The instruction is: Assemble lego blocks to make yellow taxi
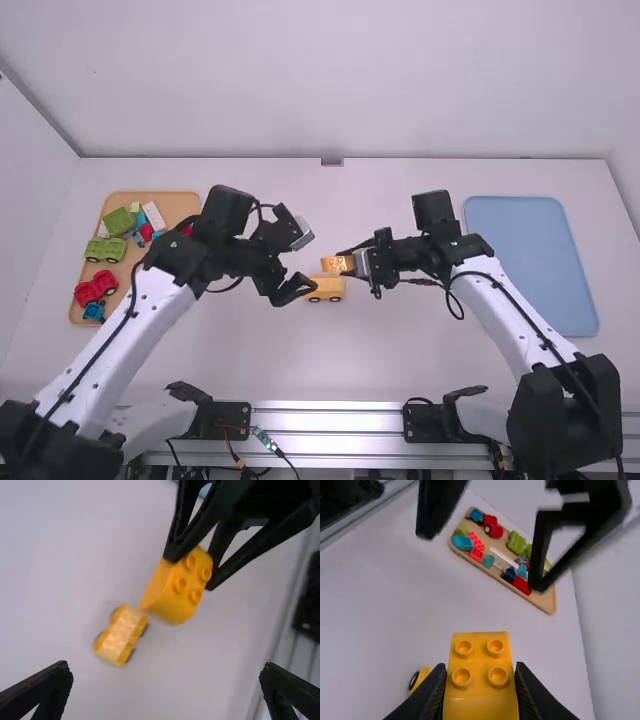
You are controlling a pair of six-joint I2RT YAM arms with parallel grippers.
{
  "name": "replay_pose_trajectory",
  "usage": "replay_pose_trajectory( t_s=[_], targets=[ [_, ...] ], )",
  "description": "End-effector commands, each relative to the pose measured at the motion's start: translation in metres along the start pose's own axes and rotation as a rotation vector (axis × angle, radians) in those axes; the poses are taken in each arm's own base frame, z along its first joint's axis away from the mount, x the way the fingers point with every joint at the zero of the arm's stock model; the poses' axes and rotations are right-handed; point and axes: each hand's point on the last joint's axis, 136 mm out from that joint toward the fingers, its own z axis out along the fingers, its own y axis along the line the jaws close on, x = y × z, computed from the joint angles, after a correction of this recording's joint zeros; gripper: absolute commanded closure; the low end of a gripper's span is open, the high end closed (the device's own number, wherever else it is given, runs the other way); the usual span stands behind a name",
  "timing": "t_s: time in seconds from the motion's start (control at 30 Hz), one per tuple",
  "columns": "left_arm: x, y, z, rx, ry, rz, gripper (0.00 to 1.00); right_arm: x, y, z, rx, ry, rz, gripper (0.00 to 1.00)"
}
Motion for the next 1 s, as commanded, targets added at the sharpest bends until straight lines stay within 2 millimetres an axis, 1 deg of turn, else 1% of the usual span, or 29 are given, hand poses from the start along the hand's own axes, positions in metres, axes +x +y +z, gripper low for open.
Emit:
replay_pose_trajectory(
  t_s=[0.0,0.07,0.13,0.2,0.23,0.3,0.33,0.4,0.47,0.5,0.53,0.63,0.73,0.77,0.87,0.9,0.97],
  targets=[
    [0.026,0.025,-0.001,-0.173,0.073,-0.025,0.01,-0.001,-0.012,-0.004,0.027,0.001,0.170,0.83],
    [0.032,0.034,-0.001,-0.233,0.084,-0.028,0.01,0.002,-0.014,-0.003,0.032,0.003,0.213,0.83],
    [0.039,0.052,0.003,-0.334,0.080,-0.060,0.01,0.006,-0.016,-0.001,0.036,0.003,0.289,0.83],
    [0.041,0.064,0.005,-0.397,0.064,-0.103,0.01,0.010,-0.018,0.000,0.041,0.009,0.338,0.83],
    [0.044,0.073,0.007,-0.447,0.048,-0.151,0.01,0.017,-0.020,0.003,0.046,0.026,0.385,0.84],
    [0.051,0.080,0.009,-0.486,0.051,-0.176,0.01,0.029,-0.021,0.006,0.054,0.052,0.458,0.87],
    [0.053,0.080,0.010,-0.486,0.054,-0.175,0.01,0.032,-0.021,0.007,0.054,0.060,0.478,0.88],
    [0.057,0.080,0.015,-0.480,0.060,-0.139,0.01,0.051,-0.021,0.009,0.069,0.099,0.574,0.92],
    [0.058,0.083,0.017,-0.490,0.049,-0.137,0.01,0.063,-0.022,0.009,0.080,0.104,0.649,0.93],
    [0.058,0.083,0.018,-0.491,0.049,-0.137,0.01,0.066,-0.022,0.009,0.083,0.105,0.663,0.93],
    [0.059,0.087,0.017,-0.510,0.043,-0.140,0.01,0.076,-0.025,0.008,0.099,0.108,0.720,0.94],
    [0.059,0.088,0.019,-0.518,0.036,-0.142,0.01,0.094,-0.027,0.004,0.126,0.116,0.821,0.97],
    [0.058,0.089,0.020,-0.523,0.026,-0.140,0.01,0.110,-0.024,-0.001,0.171,0.138,0.871,0.98],
    [0.058,0.089,0.020,-0.523,0.026,-0.140,0.01,0.110,-0.024,-0.001,0.171,0.138,0.871,0.98],
    [0.058,0.089,0.019,-0.523,0.026,-0.141,0.01,0.136,-0.029,-0.004,0.298,0.219,0.952,1.00],
    [0.058,0.090,0.019,-0.524,0.026,-0.143,0.01,0.140,-0.027,-0.005,0.326,0.236,0.970,1.00],
    [0.058,0.090,0.019,-0.525,0.026,-0.144,0.01,0.141,-0.022,-0.005,0.349,0.244,0.976,1.00]
  ],
)
